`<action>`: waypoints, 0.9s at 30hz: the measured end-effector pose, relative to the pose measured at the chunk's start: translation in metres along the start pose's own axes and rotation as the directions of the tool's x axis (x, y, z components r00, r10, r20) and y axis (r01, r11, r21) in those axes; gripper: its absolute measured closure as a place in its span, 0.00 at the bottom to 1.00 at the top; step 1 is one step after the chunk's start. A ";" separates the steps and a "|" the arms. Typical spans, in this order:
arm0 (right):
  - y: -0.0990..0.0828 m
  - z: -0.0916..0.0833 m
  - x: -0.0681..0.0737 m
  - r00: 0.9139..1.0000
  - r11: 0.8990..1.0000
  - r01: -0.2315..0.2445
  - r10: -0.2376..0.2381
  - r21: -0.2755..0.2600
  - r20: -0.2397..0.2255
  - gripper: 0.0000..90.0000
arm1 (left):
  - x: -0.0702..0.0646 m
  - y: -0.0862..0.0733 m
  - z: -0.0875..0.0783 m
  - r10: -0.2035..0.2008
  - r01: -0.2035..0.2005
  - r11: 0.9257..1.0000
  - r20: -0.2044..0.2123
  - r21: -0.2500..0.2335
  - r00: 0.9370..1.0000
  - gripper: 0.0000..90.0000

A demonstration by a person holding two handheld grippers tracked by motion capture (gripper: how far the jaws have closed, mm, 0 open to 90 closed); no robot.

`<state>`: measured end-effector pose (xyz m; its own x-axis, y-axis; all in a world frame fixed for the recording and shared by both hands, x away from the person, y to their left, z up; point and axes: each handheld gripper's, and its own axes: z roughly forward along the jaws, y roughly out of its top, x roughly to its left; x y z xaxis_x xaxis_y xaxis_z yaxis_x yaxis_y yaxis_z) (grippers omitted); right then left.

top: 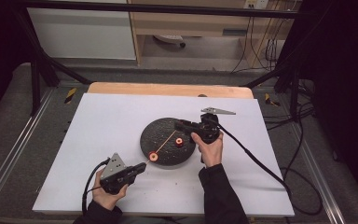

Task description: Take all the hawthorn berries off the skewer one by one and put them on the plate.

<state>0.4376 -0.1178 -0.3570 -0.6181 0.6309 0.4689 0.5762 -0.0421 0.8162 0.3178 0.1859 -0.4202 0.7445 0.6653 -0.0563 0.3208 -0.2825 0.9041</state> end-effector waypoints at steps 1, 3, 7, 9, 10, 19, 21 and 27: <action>0.002 -0.001 -0.002 1.000 1.000 0.002 -0.002 -0.005 0.006 0.69 | 0.000 0.000 0.000 0.000 0.000 1.000 0.000 0.000 1.000 0.98; 0.008 -0.003 -0.006 1.000 1.000 0.004 -0.003 -0.020 0.022 0.69 | 0.000 0.000 0.000 -0.002 0.002 1.000 0.000 0.002 1.000 0.98; 0.013 -0.005 -0.011 0.999 1.000 0.009 -0.008 -0.028 0.050 0.69 | 0.001 0.000 -0.001 -0.003 0.003 1.000 -0.003 0.001 1.000 0.98; 0.014 -0.004 -0.013 0.998 1.000 0.015 -0.013 -0.027 0.059 0.69 | 0.002 0.000 -0.001 -0.006 0.006 1.000 -0.004 -0.004 1.000 0.98; 0.014 -0.004 -0.013 0.998 1.000 0.015 -0.013 -0.027 0.059 0.69 | 0.002 0.000 -0.002 -0.008 0.008 1.000 -0.006 -0.006 1.000 0.98; 0.007 0.013 -0.023 0.995 1.000 0.023 -0.024 0.006 0.099 0.69 | 0.005 0.001 -0.005 -0.015 0.015 1.000 -0.013 -0.013 1.000 0.98; 0.003 0.020 -0.025 0.995 1.000 0.022 -0.024 0.022 0.101 0.69 | 0.005 0.001 -0.004 -0.014 0.014 1.000 -0.014 -0.012 1.000 0.98; -0.013 0.041 -0.032 0.994 0.997 0.007 -0.015 0.074 0.107 0.69 | 0.006 0.001 -0.004 -0.016 0.016 1.000 -0.013 -0.009 1.000 0.98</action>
<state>0.4716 -0.1057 -0.3968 -0.5661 0.7105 0.4179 0.6099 0.0200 0.7922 0.3198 0.1921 -0.4179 0.7317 0.6785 -0.0649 0.3268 -0.2656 0.9070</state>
